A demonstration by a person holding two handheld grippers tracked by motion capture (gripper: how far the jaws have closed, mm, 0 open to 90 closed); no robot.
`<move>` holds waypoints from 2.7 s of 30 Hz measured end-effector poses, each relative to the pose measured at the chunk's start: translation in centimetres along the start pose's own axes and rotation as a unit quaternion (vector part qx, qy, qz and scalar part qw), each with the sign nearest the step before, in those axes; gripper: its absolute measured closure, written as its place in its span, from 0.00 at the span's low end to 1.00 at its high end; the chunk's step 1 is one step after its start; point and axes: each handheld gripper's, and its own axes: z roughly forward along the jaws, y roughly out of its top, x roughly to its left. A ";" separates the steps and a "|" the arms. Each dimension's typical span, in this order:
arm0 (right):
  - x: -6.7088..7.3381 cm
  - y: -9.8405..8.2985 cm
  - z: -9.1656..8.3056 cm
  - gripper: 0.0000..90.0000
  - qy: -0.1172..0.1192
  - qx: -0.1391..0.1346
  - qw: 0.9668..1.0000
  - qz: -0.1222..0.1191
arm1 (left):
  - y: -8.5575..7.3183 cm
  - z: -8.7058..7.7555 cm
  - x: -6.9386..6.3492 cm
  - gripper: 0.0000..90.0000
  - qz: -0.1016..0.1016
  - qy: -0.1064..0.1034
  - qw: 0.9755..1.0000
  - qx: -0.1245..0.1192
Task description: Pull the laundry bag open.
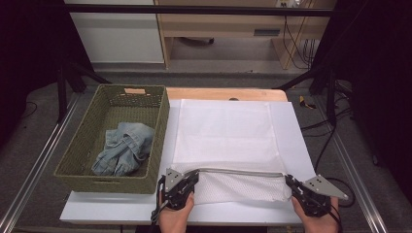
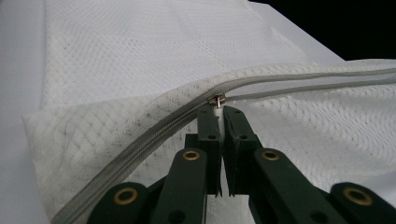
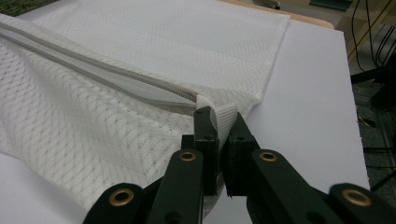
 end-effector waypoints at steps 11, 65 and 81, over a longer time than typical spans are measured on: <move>0.2 -0.2 0.4 0.96 0.006 0.009 1.000 0.000 | 0.5 -0.5 -0.2 0.96 0.013 0.017 1.000 -0.001; 1.3 -0.4 1.3 0.96 0.008 0.045 0.999 -0.016 | -1.9 -4.2 2.6 0.96 0.033 0.099 0.994 0.001; 1.3 -0.5 1.6 0.96 0.007 0.057 0.998 -0.020 | -3.0 -4.3 3.3 0.96 0.027 0.115 0.993 0.010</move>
